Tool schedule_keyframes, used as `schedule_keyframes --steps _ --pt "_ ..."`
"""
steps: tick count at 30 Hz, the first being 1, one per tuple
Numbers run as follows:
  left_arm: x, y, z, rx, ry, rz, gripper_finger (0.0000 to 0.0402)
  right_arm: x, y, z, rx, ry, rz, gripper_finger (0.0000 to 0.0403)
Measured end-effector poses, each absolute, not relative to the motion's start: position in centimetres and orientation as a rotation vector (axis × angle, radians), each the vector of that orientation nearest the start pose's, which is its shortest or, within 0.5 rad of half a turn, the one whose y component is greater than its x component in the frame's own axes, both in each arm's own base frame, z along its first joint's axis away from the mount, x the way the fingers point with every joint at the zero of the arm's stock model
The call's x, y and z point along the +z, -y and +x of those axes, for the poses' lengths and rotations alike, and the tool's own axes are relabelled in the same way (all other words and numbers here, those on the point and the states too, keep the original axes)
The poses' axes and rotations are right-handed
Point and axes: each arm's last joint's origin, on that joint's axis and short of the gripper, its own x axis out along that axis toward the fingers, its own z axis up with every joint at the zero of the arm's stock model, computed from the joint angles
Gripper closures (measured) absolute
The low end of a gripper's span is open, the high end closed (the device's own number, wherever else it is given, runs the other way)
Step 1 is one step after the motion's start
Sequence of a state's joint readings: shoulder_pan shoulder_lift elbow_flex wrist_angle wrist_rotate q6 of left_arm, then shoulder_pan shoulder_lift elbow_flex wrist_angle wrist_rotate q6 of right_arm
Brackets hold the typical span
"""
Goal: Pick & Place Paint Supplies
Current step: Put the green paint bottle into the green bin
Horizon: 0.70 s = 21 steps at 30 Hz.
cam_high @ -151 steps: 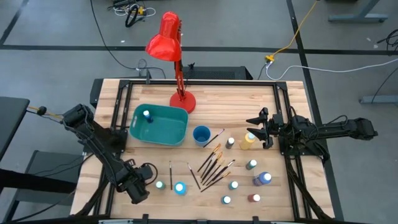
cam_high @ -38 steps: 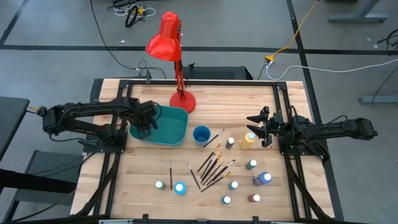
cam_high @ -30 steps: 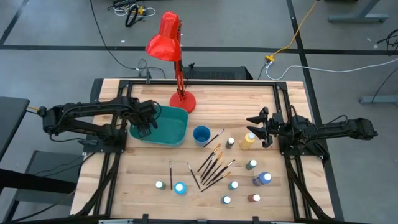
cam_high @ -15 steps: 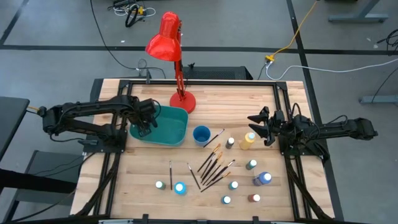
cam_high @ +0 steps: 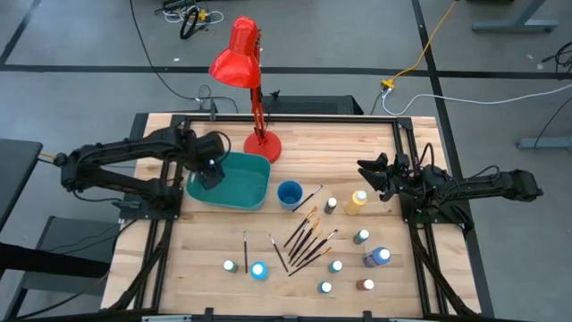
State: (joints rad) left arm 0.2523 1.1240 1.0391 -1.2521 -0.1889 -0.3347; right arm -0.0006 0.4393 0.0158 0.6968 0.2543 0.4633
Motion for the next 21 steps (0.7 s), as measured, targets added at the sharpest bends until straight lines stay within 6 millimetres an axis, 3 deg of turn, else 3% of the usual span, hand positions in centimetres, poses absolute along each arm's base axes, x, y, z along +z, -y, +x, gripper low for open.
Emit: schedule_keyframes --steps 8,21 --pt "29.4 -1.6 17.8 0.523 -1.226 -0.345 0.017 19.5 0.7 12.1 -0.189 0.322 0.472 0.0199" --pt "29.9 5.9 18.6 0.306 -1.099 -0.538 0.017 19.4 0.7 12.2 -0.2 0.3 0.428 0.0199"
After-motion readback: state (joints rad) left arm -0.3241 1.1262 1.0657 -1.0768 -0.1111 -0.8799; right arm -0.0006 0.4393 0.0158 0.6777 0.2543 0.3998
